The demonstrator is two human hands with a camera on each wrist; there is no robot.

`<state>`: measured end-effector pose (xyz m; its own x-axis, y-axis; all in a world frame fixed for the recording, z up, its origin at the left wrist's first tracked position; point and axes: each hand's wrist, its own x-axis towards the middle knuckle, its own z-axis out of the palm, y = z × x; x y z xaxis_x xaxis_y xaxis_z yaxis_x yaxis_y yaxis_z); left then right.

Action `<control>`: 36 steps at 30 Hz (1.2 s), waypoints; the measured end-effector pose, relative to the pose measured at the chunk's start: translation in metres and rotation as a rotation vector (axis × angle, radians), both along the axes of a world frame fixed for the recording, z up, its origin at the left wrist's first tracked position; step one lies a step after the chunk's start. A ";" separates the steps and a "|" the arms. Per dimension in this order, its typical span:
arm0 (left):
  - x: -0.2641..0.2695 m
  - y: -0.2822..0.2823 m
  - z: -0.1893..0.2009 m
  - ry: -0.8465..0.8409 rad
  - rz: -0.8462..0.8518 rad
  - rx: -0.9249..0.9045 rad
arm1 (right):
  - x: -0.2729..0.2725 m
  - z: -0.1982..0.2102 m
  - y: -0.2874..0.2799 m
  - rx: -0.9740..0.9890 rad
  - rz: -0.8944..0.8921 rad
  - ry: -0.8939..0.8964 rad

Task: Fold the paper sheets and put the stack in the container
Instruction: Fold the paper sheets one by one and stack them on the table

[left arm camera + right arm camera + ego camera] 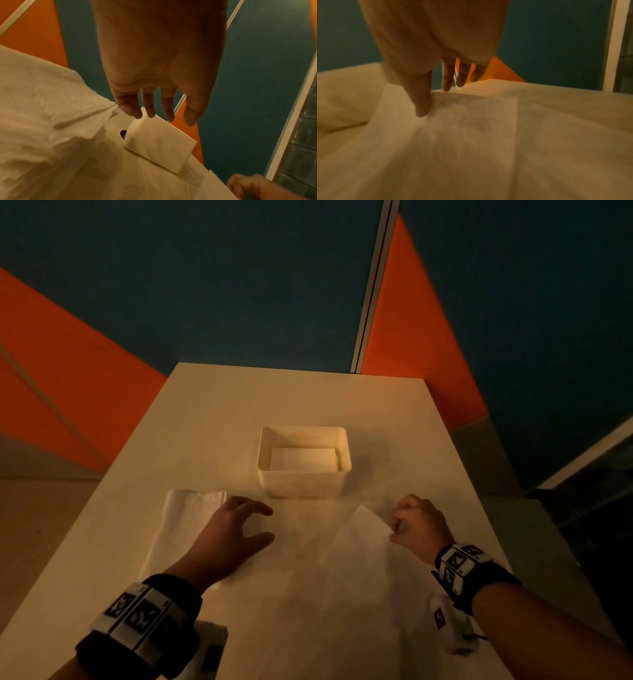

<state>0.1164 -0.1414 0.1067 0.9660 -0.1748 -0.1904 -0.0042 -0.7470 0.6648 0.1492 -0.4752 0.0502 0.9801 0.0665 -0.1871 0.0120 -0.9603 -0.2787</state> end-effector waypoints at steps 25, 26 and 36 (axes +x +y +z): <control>0.015 -0.023 0.027 0.256 0.212 -1.073 | -0.010 0.085 0.076 1.342 -0.193 0.351; 0.015 -0.019 0.028 0.252 0.192 -1.041 | -0.010 0.086 0.077 1.344 -0.212 0.334; 0.010 0.000 0.045 0.342 -0.043 -0.893 | -0.012 0.097 0.074 1.341 -0.112 0.406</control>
